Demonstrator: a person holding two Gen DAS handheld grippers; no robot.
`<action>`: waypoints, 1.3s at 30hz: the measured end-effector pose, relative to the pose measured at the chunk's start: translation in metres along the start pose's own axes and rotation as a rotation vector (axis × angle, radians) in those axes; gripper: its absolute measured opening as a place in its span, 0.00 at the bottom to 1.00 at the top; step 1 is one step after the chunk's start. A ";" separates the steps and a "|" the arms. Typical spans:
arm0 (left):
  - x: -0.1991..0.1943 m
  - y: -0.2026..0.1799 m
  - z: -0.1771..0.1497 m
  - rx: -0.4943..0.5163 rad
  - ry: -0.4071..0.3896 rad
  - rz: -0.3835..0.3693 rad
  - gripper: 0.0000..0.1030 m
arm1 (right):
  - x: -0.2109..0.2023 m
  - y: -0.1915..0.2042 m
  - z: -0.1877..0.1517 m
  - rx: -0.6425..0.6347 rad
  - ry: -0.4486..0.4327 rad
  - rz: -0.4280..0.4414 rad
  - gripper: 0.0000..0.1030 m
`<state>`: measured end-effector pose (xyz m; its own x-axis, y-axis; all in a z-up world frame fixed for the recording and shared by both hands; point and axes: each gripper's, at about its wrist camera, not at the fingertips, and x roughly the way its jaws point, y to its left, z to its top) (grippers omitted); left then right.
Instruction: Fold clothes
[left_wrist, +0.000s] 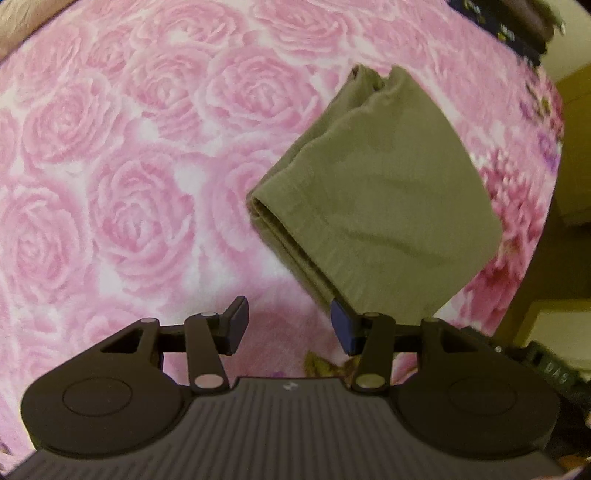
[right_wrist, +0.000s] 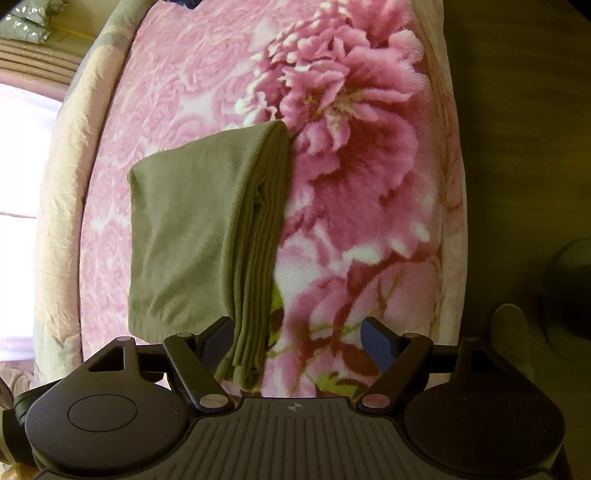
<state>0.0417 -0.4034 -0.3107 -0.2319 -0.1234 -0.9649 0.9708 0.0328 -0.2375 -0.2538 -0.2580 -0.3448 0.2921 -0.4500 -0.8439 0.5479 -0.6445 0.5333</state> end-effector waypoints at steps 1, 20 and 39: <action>-0.001 0.006 0.002 -0.040 -0.005 -0.041 0.44 | 0.000 0.000 0.001 0.001 -0.001 0.003 0.76; -0.008 0.051 -0.029 -0.469 -0.068 -0.157 0.46 | -0.003 0.048 0.036 -0.413 0.117 -0.005 0.76; -0.021 -0.045 -0.073 -0.774 -0.190 0.049 0.47 | 0.006 0.100 0.142 -1.007 0.291 0.040 0.76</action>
<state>-0.0017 -0.3296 -0.2878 -0.1076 -0.2689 -0.9571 0.6454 0.7134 -0.2730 -0.3088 -0.4131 -0.2884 0.4285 -0.2078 -0.8793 0.8938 0.2397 0.3790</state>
